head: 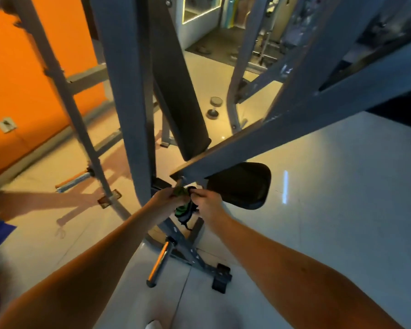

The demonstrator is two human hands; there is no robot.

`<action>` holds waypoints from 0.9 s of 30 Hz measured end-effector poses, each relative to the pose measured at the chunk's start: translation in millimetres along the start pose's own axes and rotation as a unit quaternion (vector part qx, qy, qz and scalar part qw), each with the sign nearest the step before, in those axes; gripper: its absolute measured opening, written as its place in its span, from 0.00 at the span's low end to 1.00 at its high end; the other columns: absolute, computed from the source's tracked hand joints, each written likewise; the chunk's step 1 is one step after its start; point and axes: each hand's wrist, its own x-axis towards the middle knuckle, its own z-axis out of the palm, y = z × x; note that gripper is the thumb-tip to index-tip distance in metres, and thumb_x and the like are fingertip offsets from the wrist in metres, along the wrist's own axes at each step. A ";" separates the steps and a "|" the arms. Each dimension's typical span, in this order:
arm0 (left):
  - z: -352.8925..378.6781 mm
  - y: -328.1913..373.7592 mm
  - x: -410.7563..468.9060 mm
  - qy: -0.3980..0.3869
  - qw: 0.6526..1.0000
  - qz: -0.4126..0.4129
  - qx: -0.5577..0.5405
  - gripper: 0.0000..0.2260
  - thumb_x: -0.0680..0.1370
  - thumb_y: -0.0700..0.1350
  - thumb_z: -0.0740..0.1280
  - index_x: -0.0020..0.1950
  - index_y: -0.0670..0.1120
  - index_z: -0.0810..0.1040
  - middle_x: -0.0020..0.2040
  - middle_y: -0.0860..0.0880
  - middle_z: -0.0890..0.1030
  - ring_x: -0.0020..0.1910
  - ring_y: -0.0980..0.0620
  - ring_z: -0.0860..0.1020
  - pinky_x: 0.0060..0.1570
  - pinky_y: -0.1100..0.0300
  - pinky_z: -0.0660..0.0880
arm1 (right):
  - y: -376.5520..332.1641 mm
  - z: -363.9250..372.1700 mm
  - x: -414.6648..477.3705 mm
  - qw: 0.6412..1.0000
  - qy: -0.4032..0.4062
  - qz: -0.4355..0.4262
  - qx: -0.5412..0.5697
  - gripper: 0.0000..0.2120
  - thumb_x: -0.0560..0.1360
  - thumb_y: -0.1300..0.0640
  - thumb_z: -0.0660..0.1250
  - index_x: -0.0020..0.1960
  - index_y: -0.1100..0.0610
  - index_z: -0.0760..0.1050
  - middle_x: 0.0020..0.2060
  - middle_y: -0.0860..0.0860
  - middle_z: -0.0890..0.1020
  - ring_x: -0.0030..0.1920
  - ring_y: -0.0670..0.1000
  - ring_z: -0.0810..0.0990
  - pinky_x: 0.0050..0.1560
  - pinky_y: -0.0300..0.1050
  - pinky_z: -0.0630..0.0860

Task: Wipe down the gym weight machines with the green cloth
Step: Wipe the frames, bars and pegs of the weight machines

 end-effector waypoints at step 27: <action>151.3 45.1 -131.5 0.197 0.973 0.091 0.082 0.07 0.78 0.48 0.73 0.53 0.47 0.82 0.42 0.54 0.79 0.40 0.57 0.76 0.35 0.69 0.71 | 20.7 -174.9 -92.9 0.963 -0.032 -0.196 -0.181 0.06 0.77 0.61 0.71 0.51 0.54 0.76 0.50 0.54 0.82 0.50 0.53 0.83 0.40 0.49 0.85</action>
